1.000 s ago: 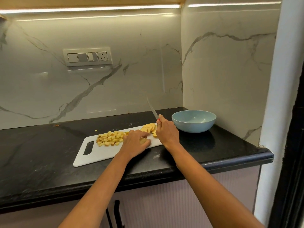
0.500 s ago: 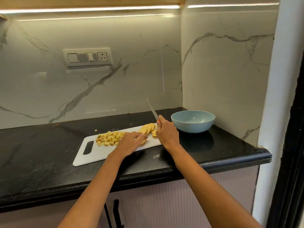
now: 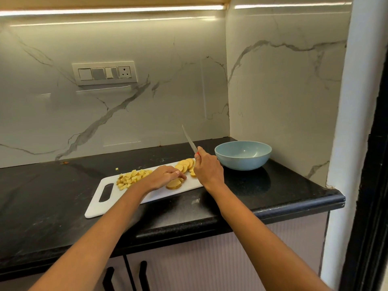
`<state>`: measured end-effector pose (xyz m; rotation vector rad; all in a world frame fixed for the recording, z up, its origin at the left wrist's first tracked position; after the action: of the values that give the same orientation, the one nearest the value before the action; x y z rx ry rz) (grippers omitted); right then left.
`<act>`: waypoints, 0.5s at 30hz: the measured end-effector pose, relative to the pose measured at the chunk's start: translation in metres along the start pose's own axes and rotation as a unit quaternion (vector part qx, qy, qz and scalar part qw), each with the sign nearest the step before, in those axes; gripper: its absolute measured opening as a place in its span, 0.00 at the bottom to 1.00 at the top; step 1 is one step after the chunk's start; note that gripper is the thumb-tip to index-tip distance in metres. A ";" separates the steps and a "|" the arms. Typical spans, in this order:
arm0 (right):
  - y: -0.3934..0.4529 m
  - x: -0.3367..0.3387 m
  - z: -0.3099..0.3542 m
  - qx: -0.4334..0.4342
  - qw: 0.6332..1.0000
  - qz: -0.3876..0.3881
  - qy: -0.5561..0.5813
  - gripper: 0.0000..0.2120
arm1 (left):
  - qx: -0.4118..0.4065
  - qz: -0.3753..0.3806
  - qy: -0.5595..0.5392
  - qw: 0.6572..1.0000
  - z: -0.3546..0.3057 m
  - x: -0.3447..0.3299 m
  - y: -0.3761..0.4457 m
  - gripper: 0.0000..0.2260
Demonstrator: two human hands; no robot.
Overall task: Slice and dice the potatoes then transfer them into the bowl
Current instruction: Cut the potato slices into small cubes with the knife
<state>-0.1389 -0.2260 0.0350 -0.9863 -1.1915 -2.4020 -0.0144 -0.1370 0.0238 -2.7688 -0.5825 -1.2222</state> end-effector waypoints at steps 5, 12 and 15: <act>0.001 -0.001 0.000 0.001 1.000 -0.003 0.007 0.18 | 0.023 0.049 -0.056 0.997 -0.005 0.009 -0.003 0.20; 0.000 0.000 0.000 -0.001 1.000 0.001 0.008 0.18 | 0.069 0.138 -0.007 0.988 -0.011 0.014 -0.011 0.27; 0.000 0.001 0.000 -0.001 1.000 0.002 0.006 0.18 | 0.070 0.137 -0.010 0.988 -0.012 0.012 -0.008 0.29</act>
<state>-0.1395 -0.2260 0.0351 -0.9715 -1.1808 -2.4043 -0.0189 -0.1279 0.0400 -2.6378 -0.2651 -1.0525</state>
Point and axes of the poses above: each hand's wrist, its own y-axis towards the middle knuckle, its own x-axis out of the back of the hand, z = x × y, the point moved 3 cm from there along y, towards the middle knuckle, and after that the axes turned 11 degrees about -y, right-handed, at the moved point
